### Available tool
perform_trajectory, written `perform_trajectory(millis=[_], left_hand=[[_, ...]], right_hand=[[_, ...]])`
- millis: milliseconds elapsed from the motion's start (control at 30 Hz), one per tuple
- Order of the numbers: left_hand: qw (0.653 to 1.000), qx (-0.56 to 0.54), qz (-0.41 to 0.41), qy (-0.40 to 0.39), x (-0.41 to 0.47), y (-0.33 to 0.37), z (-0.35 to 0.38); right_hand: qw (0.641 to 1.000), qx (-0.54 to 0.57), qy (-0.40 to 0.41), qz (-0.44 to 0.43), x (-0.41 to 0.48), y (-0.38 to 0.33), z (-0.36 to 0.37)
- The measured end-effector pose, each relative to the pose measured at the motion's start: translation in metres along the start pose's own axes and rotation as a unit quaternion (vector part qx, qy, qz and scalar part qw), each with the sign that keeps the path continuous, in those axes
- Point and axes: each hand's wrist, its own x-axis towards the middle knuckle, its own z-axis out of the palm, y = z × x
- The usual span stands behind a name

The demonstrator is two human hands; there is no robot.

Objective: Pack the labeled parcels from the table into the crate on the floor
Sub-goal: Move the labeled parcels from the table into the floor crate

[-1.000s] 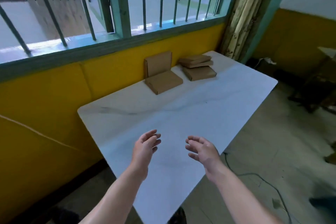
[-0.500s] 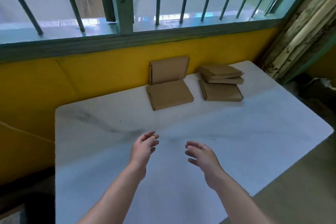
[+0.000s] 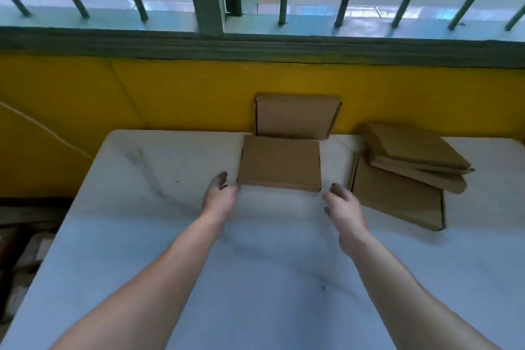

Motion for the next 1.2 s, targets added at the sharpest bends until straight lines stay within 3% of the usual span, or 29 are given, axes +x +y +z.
perform_trajectory(millis=[167,400,700,967,1200], left_hand=[[0.998,-0.034,-0.043,0.029,0.005,0.006,0.022],[0.999,-0.014,-0.031,0.013,-0.008,0.006,0.030],[0.993,-0.048,0.014,0.103,-0.047,-0.019,-0.008],[0.992,-0.092,0.088,-0.022,-0.085,-0.028,-0.059],[0.972,-0.195,0.121,-0.045,-0.113,-0.031,-0.086]], right_hand=[[0.998,-0.041,-0.030,0.029,0.029,-0.009,-0.002],[0.996,-0.047,-0.065,0.025,0.019,-0.014,-0.005],[0.998,0.011,-0.057,0.007,-0.046,0.015,-0.015],[0.994,0.108,-0.015,-0.006,-0.106,0.020,-0.010],[0.979,0.204,-0.022,0.019,-0.134,0.012,-0.004]])
